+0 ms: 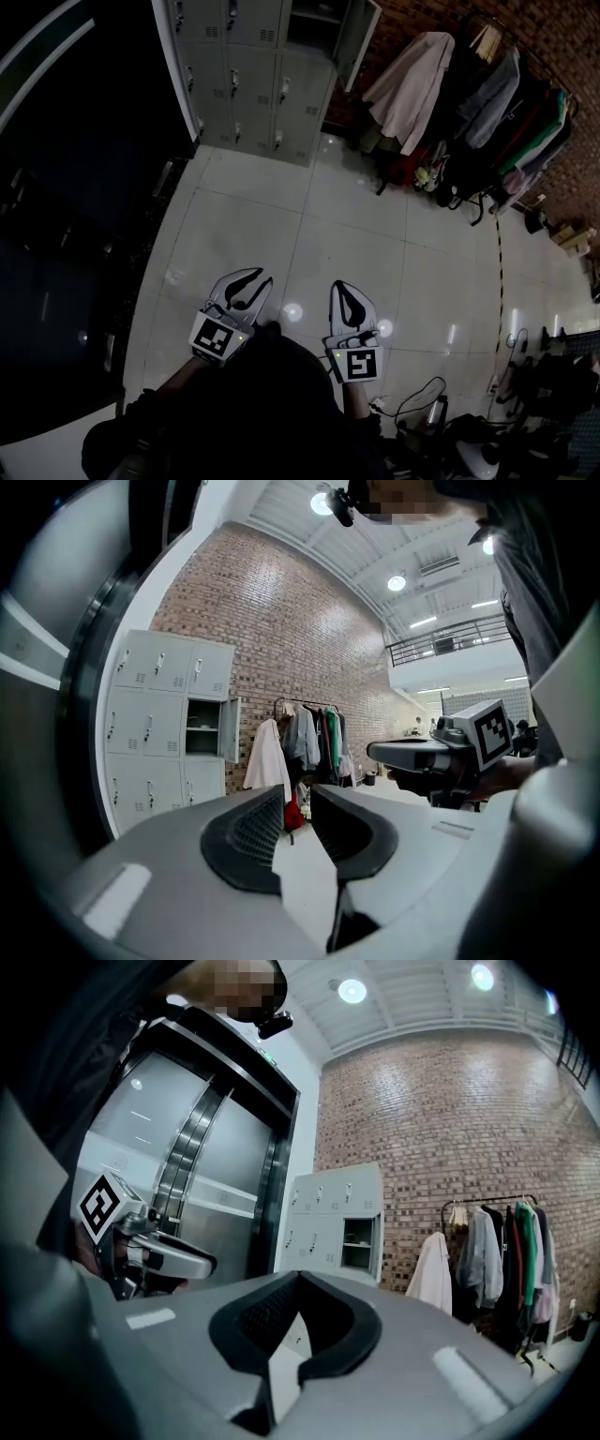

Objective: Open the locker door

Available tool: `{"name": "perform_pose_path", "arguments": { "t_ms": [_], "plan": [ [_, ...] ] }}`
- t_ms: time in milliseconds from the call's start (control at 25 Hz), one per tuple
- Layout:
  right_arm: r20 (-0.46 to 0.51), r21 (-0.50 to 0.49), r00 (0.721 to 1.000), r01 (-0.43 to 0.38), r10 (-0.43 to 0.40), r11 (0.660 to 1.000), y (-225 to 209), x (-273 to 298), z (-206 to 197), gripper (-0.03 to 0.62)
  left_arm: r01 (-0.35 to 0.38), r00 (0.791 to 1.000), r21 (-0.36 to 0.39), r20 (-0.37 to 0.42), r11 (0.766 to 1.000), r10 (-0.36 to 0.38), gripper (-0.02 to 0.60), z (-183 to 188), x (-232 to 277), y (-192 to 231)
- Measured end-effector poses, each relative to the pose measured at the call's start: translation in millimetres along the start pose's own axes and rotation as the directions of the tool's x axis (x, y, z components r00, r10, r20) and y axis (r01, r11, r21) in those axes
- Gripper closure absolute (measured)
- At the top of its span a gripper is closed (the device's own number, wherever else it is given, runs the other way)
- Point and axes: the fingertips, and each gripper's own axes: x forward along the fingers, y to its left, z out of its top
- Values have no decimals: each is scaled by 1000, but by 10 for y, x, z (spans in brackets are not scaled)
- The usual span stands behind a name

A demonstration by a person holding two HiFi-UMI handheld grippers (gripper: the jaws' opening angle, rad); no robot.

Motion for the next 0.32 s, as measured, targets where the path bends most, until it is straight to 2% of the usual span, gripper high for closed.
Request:
{"name": "perform_pose_path", "arguments": {
  "t_ms": [320],
  "plan": [
    [6, 10, 1000, -5, 5, 1000, 83, -26, 39, 594, -13, 1000, 7, -17, 1000, 13, 491, -53, -111, -16]
  ]
}}
